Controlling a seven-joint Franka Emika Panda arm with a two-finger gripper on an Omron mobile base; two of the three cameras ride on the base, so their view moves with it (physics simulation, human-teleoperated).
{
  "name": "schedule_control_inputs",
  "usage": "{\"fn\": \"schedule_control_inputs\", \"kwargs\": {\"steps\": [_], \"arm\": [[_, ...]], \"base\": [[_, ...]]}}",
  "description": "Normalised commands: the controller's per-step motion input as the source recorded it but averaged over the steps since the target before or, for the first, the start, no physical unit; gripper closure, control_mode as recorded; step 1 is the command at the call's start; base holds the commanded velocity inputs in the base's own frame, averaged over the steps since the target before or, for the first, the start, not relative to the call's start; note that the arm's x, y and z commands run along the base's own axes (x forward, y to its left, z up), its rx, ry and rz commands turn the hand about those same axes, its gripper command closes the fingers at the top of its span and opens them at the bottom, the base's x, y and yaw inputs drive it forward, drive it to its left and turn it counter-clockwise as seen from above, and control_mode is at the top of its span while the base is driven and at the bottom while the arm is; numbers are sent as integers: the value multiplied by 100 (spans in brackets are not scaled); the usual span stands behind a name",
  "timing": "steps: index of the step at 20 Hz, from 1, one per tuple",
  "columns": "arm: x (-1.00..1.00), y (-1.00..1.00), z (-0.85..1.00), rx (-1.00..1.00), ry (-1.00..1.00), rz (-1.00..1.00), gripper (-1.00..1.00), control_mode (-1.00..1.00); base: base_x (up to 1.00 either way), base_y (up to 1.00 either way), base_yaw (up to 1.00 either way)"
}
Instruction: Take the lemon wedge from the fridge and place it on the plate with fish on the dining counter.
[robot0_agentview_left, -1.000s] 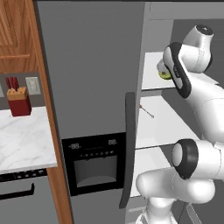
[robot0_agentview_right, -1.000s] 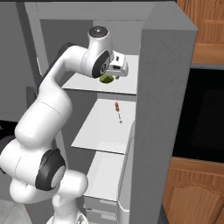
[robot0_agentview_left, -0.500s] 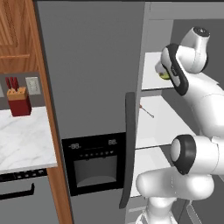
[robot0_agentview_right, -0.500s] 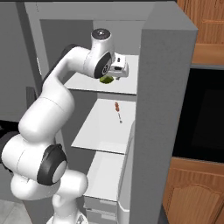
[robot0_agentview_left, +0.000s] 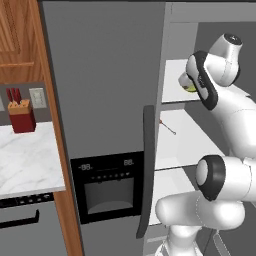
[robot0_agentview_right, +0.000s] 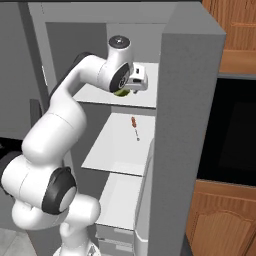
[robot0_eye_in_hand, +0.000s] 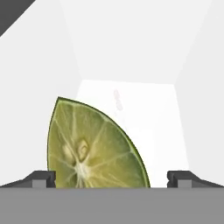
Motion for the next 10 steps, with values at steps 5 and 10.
{"fn": "schedule_control_inputs", "kwargs": {"steps": [5, 10], "arm": [[3, 0, -39, 2, 0, 6, -100, -100], [40, 3, -56, 5, 0, 4, 100, -100]], "base": [[0, 0, 0], [0, 0, 0]]}}
